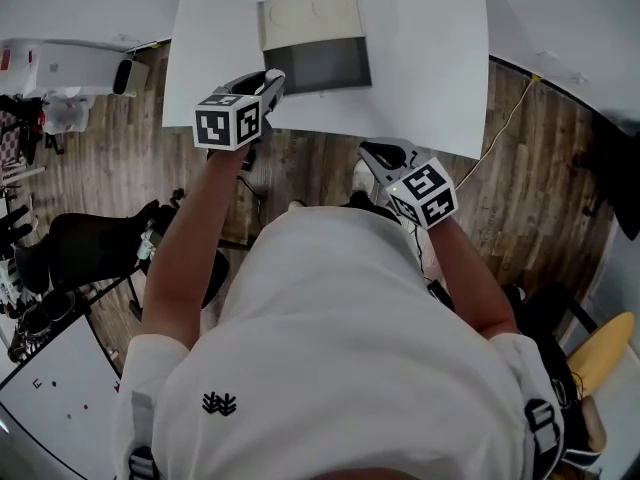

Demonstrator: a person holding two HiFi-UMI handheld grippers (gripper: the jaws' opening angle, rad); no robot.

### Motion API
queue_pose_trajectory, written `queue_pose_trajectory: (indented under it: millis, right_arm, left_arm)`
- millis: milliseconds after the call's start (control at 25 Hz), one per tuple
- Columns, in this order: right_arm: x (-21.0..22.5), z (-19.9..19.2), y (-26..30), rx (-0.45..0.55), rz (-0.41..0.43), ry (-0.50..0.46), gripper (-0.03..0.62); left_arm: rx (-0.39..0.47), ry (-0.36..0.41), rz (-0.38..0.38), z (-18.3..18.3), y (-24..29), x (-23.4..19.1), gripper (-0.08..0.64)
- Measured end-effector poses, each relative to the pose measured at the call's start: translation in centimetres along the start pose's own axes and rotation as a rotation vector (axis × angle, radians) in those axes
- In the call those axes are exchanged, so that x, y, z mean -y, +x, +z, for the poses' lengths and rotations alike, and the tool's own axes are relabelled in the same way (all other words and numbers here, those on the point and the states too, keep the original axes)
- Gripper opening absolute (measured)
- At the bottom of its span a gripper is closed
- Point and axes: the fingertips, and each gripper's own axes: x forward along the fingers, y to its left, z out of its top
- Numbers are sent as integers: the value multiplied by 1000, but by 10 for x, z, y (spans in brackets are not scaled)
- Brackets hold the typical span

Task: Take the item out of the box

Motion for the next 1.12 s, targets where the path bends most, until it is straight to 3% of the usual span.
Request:
queue_pose_trajectory:
  millis: [440, 1120]
  right_arm:
    - [-52, 8, 27, -61, 13, -67, 9]
    - [-154, 6, 64, -74, -50, -91, 9]
  left_arm:
    - [160, -6, -82, -7, -98, 9, 150]
    - [334, 2, -194, -70, -257, -5, 149]
